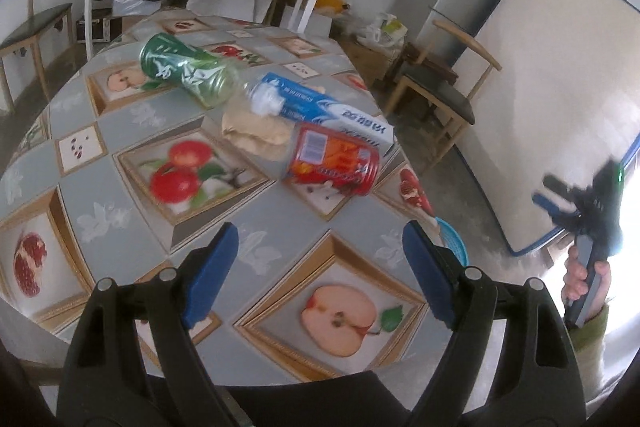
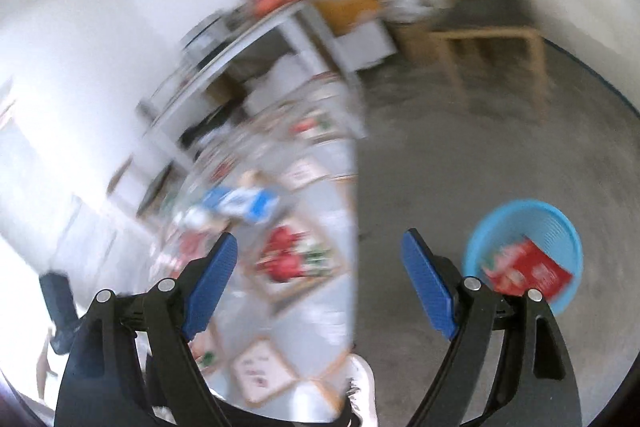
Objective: Collect trash
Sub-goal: 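Move both grippers back to the table toward the red can, then close the left gripper on the red can and lift it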
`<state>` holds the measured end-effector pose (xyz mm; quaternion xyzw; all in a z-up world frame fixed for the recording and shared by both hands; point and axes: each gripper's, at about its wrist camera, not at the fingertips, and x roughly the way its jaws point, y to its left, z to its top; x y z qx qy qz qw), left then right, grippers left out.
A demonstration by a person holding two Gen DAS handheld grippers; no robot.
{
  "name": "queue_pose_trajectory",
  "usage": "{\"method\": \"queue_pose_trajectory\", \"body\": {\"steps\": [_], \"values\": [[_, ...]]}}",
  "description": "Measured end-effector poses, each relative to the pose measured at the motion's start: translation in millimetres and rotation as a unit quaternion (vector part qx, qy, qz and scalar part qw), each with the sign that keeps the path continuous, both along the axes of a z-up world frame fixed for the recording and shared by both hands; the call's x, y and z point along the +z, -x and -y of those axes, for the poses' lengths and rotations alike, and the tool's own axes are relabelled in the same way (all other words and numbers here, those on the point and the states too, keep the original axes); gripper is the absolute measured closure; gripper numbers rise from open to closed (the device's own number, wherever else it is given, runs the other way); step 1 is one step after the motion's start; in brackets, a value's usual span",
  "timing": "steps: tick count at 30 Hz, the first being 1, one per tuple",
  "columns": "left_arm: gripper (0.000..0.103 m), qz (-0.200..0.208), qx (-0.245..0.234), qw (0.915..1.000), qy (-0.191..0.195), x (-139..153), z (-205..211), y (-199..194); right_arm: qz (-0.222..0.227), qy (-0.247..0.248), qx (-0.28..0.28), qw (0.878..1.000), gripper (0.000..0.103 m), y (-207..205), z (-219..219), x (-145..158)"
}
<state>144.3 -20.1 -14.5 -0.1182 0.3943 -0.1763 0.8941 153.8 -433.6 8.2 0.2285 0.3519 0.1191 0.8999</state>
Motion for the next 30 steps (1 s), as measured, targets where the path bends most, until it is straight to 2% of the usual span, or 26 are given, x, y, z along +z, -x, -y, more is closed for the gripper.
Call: {"method": "queue_pose_trajectory", "body": {"steps": [3,6,9,13,16,19,22,26,30], "values": [[0.023,-0.009,-0.003,0.9999,0.012,-10,-6,5,-0.020,0.023,0.077,0.997,0.021,-37,-62,7],[0.023,-0.013,-0.007,0.9994,0.030,-20,-11,12,-0.033,0.044,0.126,0.991,0.021,-69,-111,9],[0.023,-0.015,-0.007,0.9986,0.050,-27,-18,20,-0.059,0.039,0.163,0.984,0.021,-108,-156,6],[0.023,-0.017,-0.008,0.9954,0.094,-36,-29,24,-0.102,0.059,0.174,0.978,0.021,-159,-200,-7],[0.023,-0.021,-0.013,0.9904,0.136,-43,-40,24,-0.147,0.061,0.170,0.972,0.022,-184,-215,-25],[0.023,-0.028,-0.013,0.9845,0.172,-48,-51,19,-0.184,0.060,0.170,0.966,0.022,-187,-221,-38],[0.023,-0.030,-0.012,0.9802,0.195,-50,-61,14,-0.198,0.041,0.192,0.960,0.022,-169,-225,-37],[0.023,-0.035,-0.014,0.9750,0.219,-52,-68,8,-0.211,-0.035,0.243,0.946,0.022,-142,-226,-29],[0.023,-0.044,-0.010,0.9712,0.234,-56,-72,-1,-0.208,-0.041,0.234,0.949,0.022,-133,-222,-26]]}}
